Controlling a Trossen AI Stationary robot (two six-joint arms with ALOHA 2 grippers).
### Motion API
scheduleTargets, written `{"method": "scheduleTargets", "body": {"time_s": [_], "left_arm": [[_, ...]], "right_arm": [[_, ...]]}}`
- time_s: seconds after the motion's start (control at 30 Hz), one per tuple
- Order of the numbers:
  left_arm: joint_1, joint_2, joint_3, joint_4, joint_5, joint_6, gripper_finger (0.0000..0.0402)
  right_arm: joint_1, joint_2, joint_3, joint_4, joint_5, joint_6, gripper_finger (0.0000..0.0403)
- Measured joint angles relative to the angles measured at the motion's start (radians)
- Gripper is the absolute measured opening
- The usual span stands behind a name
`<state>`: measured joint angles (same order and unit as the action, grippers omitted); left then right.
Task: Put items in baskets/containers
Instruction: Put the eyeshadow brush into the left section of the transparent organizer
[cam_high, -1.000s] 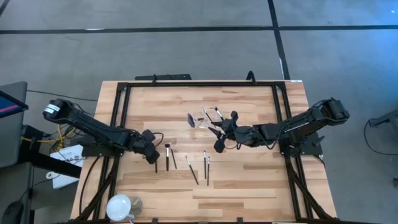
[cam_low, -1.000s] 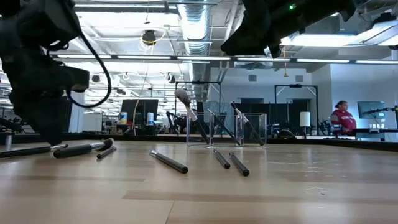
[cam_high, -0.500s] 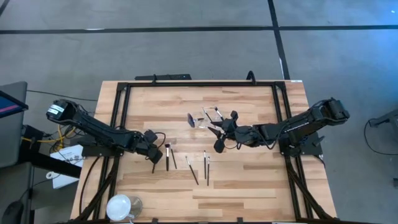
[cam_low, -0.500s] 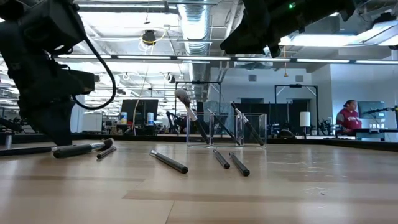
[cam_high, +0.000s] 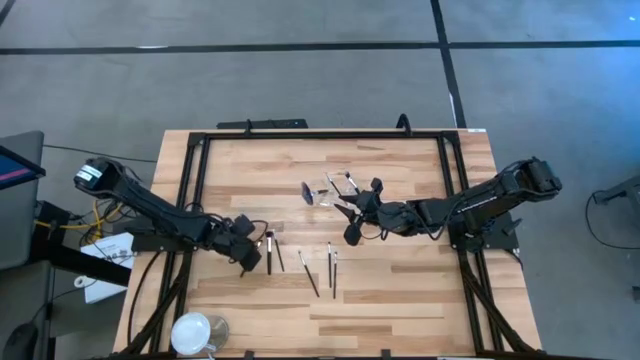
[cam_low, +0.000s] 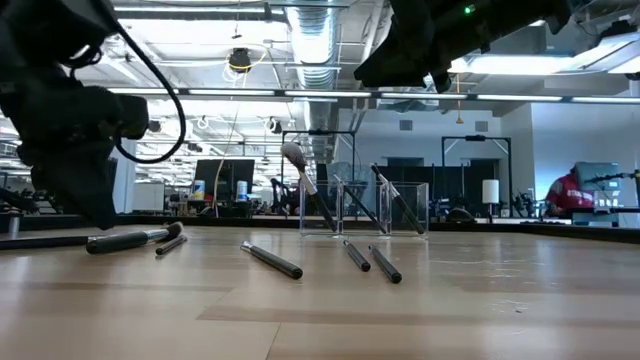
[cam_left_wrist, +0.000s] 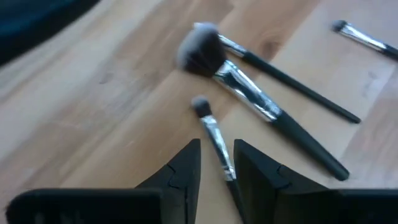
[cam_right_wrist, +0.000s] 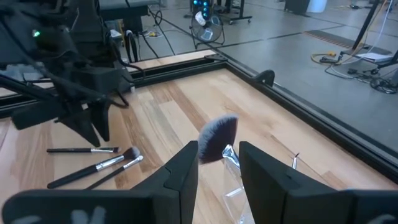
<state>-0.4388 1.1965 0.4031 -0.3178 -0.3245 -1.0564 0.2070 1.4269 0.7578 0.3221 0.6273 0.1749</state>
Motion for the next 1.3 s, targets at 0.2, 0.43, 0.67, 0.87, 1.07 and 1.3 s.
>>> {"method": "scheduleTargets", "body": {"time_s": [0.2, 0.43, 0.67, 0.87, 1.07, 1.3], "left_arm": [[-0.046, 0.117, 0.003, 0.066, -0.069, 0.0, 0.0092], [-0.084, 0.239, 0.006, 0.16, -0.199, -0.022, 0.009], [-0.085, 0.248, -0.002, 0.161, -0.219, -0.035, 0.0019], [-0.086, 0.247, -0.007, 0.166, -0.228, -0.049, 0.0013], [-0.087, 0.228, -0.013, 0.166, -0.267, -0.05, 0.0012], [-0.086, 0.13, -0.017, 0.153, -0.323, -0.015, 0.0011]], "right_arm": [[0.0, 0.0, 0.0, 0.0, -0.001, 0.0, 0.0109], [0.0, 0.0, 0.0, -0.002, -0.003, 0.0, 0.0109], [0.0, 0.0, 0.0, -0.004, -0.003, 0.0, 0.0109], [0.0, 0.0, 0.0, -0.007, -0.003, 0.0, 0.0109], [0.0, 0.0, 0.0, -0.007, -0.003, 0.0, 0.0109], [-0.002, 0.001, 0.0, 0.009, -0.085, 0.001, 0.0109]]}}
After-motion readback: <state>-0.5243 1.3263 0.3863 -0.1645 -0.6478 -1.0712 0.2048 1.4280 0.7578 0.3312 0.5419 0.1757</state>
